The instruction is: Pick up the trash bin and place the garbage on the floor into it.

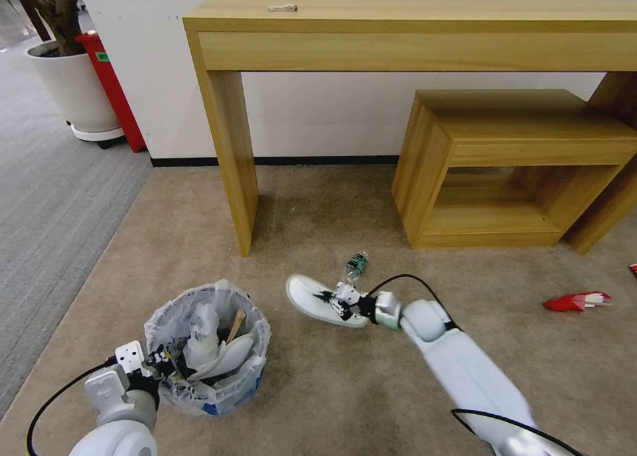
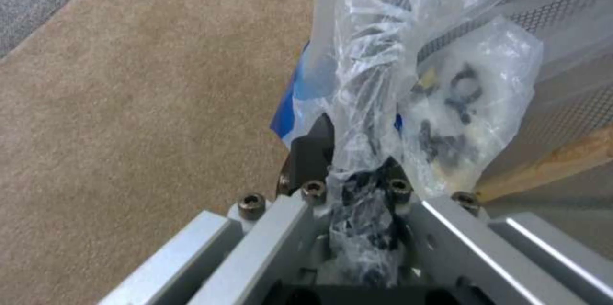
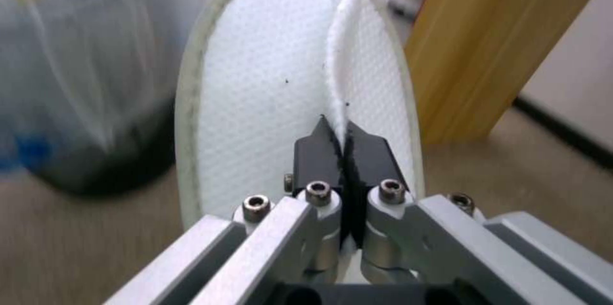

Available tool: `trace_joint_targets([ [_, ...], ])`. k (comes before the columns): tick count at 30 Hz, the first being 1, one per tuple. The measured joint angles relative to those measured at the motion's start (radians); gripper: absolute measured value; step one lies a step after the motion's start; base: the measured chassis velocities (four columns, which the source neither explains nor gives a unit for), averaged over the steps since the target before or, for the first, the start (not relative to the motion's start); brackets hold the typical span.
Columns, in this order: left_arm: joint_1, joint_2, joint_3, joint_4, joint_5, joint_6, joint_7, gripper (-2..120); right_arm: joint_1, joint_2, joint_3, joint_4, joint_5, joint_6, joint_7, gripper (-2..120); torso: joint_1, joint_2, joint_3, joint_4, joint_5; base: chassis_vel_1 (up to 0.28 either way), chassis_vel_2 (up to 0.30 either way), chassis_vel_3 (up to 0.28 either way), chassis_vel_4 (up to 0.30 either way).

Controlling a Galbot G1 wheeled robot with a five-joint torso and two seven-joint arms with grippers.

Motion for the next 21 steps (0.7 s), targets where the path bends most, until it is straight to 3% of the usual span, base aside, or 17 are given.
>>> trace_joint_targets([
  [3, 0.004, 0.000, 0.002, 0.000, 0.004, 0.000, 0.000, 1, -0.017, -0.030, 0.014, 0.059, 0.091, 0.011, -0.003, 0, 0.000, 0.000, 0.000, -0.0002, 0.0001, 0.000, 0.000, 0.000, 0.000],
  [5, 0.010, -0.001, 0.010, -0.003, 0.012, 0.000, 0.001, 1, -0.027, -0.048, 0.017, 0.118, 0.271, 0.046, -0.034, 0, 0.000, 0.000, 0.000, -0.0001, 0.0000, 0.000, 0.000, 0.000, 0.000],
  [10, 0.016, -0.012, 0.033, -0.014, 0.026, -0.003, 0.008, 1, -0.067, -0.018, -0.057, 0.214, 0.473, 0.070, -0.050, 0, 0.000, 0.000, 0.000, -0.0001, 0.0001, 0.000, 0.000, 0.000, 0.000],
  [14, 0.018, -0.023, 0.050, -0.019, 0.031, -0.003, 0.009, 1, -0.079, 0.025, -0.128, 0.244, 0.493, 0.079, -0.042, 0, 0.000, 0.000, 0.000, 0.0001, -0.0001, 0.000, 0.000, 0.000, 0.000],
  [21, 0.028, -0.033, 0.059, -0.046, 0.021, -0.008, 0.010, 1, -0.023, 0.095, -0.345, 0.231, 0.484, 0.096, 0.031, 0, 0.000, 0.000, 0.000, 0.0002, -0.0001, 0.000, 0.000, 0.000, 0.000],
])
